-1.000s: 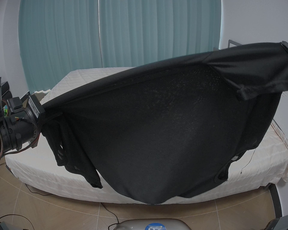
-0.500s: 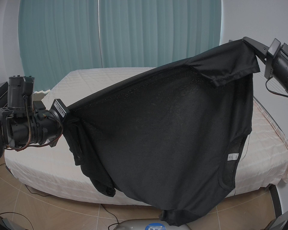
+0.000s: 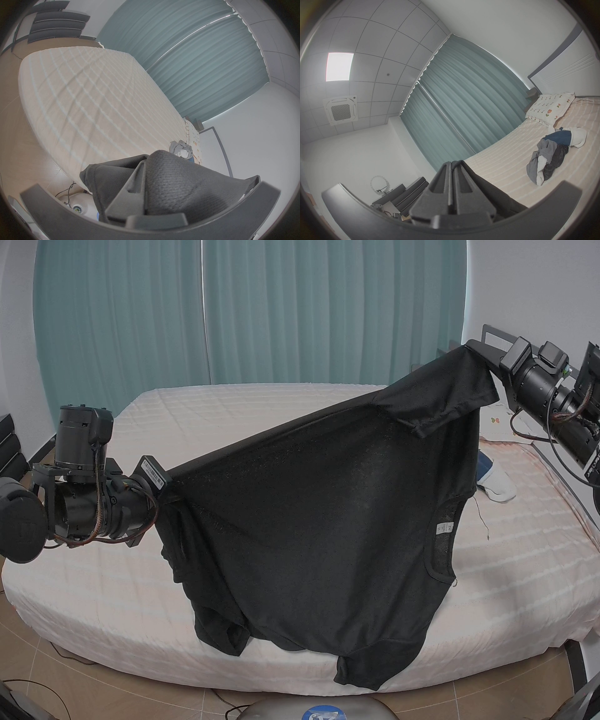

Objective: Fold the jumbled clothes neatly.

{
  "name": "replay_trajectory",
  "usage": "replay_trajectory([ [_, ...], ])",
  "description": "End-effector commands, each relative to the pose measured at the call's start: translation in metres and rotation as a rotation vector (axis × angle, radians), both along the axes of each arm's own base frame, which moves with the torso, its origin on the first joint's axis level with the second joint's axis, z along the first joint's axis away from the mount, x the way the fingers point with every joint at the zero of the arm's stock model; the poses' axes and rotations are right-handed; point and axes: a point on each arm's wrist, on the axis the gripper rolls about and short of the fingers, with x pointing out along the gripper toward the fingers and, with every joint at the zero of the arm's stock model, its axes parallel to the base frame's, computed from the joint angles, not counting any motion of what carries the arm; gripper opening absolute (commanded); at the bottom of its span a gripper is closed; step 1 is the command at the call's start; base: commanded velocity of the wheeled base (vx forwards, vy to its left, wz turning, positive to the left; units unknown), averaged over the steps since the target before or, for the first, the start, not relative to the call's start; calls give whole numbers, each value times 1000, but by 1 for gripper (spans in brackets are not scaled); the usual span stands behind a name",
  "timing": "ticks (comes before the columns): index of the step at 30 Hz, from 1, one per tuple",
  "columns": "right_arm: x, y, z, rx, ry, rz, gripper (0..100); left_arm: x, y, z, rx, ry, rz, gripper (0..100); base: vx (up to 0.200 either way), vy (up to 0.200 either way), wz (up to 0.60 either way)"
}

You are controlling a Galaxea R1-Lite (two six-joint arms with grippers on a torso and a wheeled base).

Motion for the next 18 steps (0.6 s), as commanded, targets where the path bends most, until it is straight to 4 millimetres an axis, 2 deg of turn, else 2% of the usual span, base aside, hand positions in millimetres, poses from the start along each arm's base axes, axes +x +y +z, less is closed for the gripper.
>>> replay_trajectory([
  [1,20,7,-20,-13,44,-1,0,16,-6,-19,-3,44,8,0,0,0,0],
  [10,53,17,-53,-38,107,-16,0,48,-11,-51,2,65,26,0,0,0,0],
  [16,87,25,-72,-41,136,-68,0,78,-7,-70,-18,88,75,0,0,0,0],
  [18,102,27,-83,-45,153,-75,0,95,-7,-82,-15,104,91,0,0,0,0],
])
